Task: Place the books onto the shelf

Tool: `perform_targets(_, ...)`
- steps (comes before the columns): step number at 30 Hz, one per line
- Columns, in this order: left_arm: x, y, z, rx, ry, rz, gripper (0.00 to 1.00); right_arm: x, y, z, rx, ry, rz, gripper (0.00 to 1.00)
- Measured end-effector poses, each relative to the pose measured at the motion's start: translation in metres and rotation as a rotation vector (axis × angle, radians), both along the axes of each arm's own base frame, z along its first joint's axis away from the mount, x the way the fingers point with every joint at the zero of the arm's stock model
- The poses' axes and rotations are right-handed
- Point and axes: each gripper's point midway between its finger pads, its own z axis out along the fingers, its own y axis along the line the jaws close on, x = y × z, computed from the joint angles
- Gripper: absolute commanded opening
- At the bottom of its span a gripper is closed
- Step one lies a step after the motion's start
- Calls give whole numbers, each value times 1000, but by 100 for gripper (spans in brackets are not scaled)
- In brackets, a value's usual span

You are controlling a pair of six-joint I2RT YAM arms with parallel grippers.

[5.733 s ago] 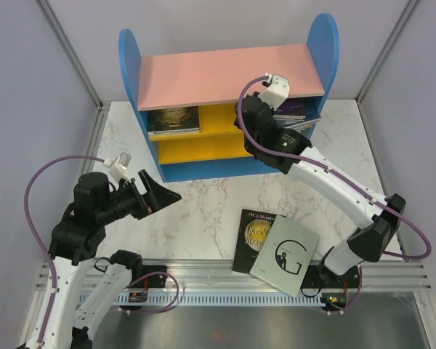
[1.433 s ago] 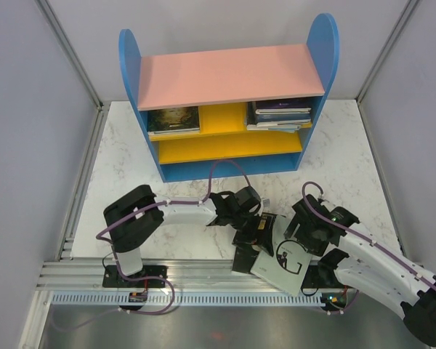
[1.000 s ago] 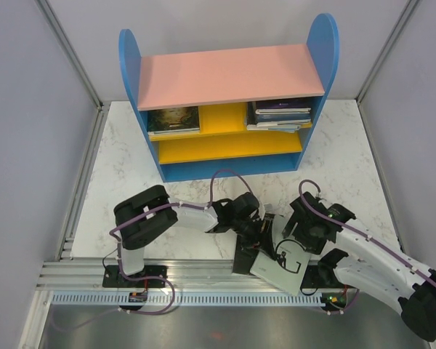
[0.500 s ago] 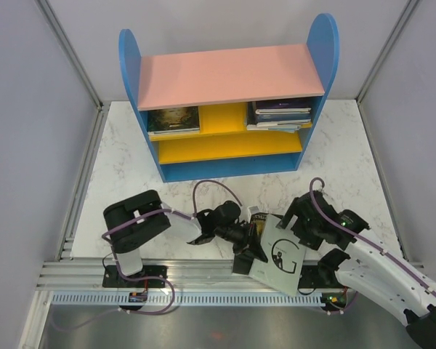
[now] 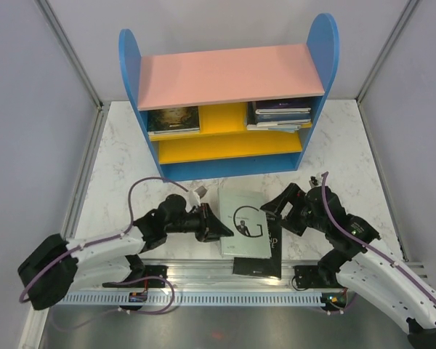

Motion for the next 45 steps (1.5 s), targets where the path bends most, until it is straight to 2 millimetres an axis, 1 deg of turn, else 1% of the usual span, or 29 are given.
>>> perform_targets(4,16,29,32,-77,-67,136,2,2,16,6,76,-12,43,98)
perform_targets(6,22,40,44,-111,-92,191,2,3,25,10,106,-14,70,98)
perform_targets(8,27,47,50,-136,-106,234,2,4,33,14,136,-20,95,98)
perform_targets(11,29,55,45,-136,-92,274,2,4,48,19,194,-31,135,98)
perform_targets(14,27,59,33,-107,-55,292,2,-3,64,20,246,-31,184,98)
perform_targets(16,28,61,30,-96,-41,305,2,-9,76,21,269,-32,221,98)
perform_targets(18,28,63,29,-93,-39,316,2,-12,82,19,264,-39,233,98)
perform_targets(23,29,68,27,-94,-41,348,2,-11,89,15,242,-65,223,98)
perform_targets(29,26,72,34,-120,-49,356,2,-18,83,19,223,-67,219,98)
perform_targets(34,28,78,45,-154,-85,389,2,-25,79,7,186,-19,224,97)
perform_targets(37,30,80,49,-165,-94,407,2,-26,81,4,185,-4,232,93)
perform_targets(38,30,81,49,-167,-94,409,2,-26,83,4,189,-2,236,89)
perform_targets(40,30,81,49,-169,-90,412,2,-26,88,6,212,-4,248,84)
perform_targets(43,30,81,50,-172,-84,414,2,-26,96,14,281,-26,263,71)
perform_targets(44,31,81,50,-173,-81,415,2,-25,99,17,310,-37,265,64)
perform_targets(45,31,80,50,-174,-77,416,2,-24,102,20,341,-49,266,62)
